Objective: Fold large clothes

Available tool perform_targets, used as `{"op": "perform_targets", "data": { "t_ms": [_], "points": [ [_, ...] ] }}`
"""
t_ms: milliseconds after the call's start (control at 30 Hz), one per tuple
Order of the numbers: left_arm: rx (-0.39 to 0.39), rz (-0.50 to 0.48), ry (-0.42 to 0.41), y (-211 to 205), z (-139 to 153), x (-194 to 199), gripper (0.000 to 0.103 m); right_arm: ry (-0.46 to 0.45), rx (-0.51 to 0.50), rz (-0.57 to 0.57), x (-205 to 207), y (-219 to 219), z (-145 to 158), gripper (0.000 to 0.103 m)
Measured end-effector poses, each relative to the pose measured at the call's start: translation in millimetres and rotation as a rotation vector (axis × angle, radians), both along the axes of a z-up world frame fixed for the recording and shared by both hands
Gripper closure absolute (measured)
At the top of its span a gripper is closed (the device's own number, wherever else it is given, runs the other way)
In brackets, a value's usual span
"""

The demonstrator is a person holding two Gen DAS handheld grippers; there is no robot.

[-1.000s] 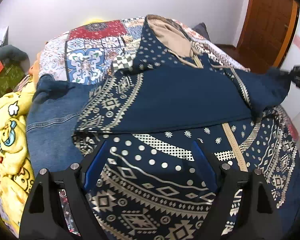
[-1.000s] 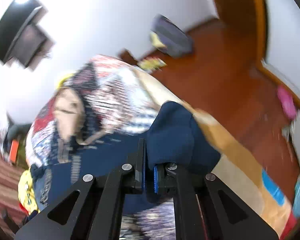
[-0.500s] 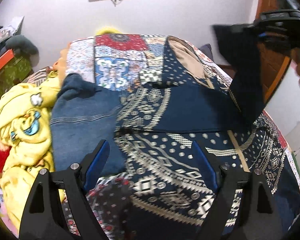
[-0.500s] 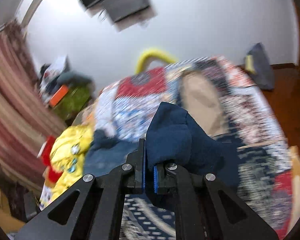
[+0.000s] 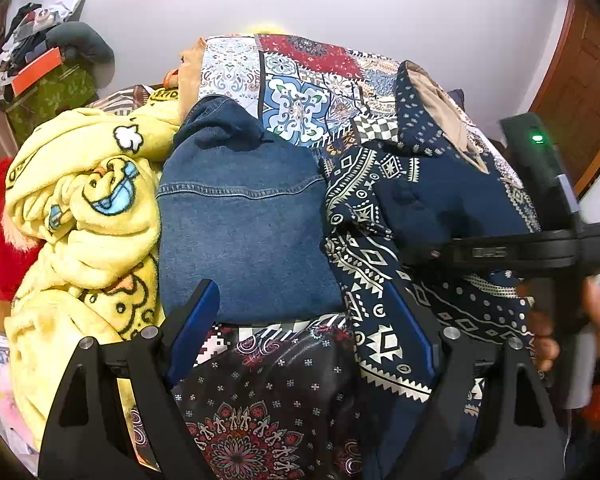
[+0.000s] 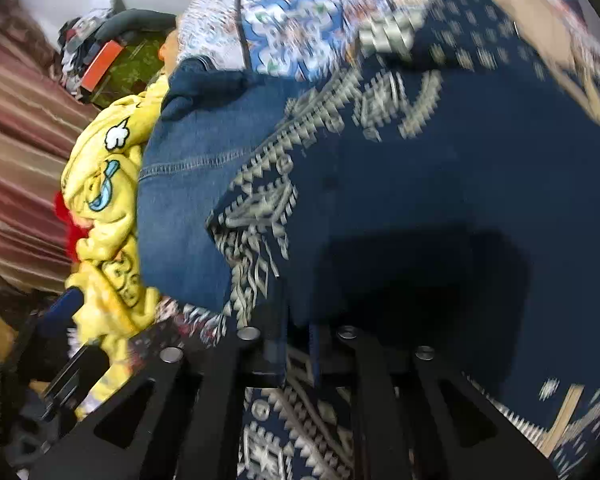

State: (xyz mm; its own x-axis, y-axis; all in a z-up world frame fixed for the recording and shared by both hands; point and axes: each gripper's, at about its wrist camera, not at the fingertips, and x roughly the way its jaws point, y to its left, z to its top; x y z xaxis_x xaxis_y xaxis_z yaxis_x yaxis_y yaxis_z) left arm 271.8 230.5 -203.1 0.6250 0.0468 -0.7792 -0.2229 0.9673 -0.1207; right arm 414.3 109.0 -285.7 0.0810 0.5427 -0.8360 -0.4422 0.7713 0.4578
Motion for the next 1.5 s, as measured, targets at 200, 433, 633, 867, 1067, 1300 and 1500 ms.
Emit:
{"op": "perform_targets", "data": {
  "t_ms": [200,433,633,867,1067,1300,1500],
  "points": [
    [0.015,-0.037,-0.005,-20,4,14,0.020,-0.063,-0.007,0.069,-16,-39,39,0.063],
    [0.143,-0.157,0.000,-75,2,49,0.020,-0.298,-0.137,-0.027,-12,-123,80,0.055],
    [0.407,-0.285,0.037,-138,-26,88,0.026,-0.351,-0.256,-0.200,14,-200,70,0.047],
    [0.410,-0.241,0.092,-135,-46,126,0.074,-0.184,-0.241,-0.372,47,-263,13,0.047],
    [0.154,-0.089,0.052,-68,-18,116,0.081,-0.214,-0.184,-0.359,42,-262,9,0.047],
    [0.060,-0.007,0.135,-17,-27,82,0.078,-0.251,-0.236,-0.352,39,-262,5,0.047],
    [0.147,-0.041,0.247,-14,-44,57,0.067,-0.207,-0.243,-0.359,37,-265,8,0.046]
  ]
}}
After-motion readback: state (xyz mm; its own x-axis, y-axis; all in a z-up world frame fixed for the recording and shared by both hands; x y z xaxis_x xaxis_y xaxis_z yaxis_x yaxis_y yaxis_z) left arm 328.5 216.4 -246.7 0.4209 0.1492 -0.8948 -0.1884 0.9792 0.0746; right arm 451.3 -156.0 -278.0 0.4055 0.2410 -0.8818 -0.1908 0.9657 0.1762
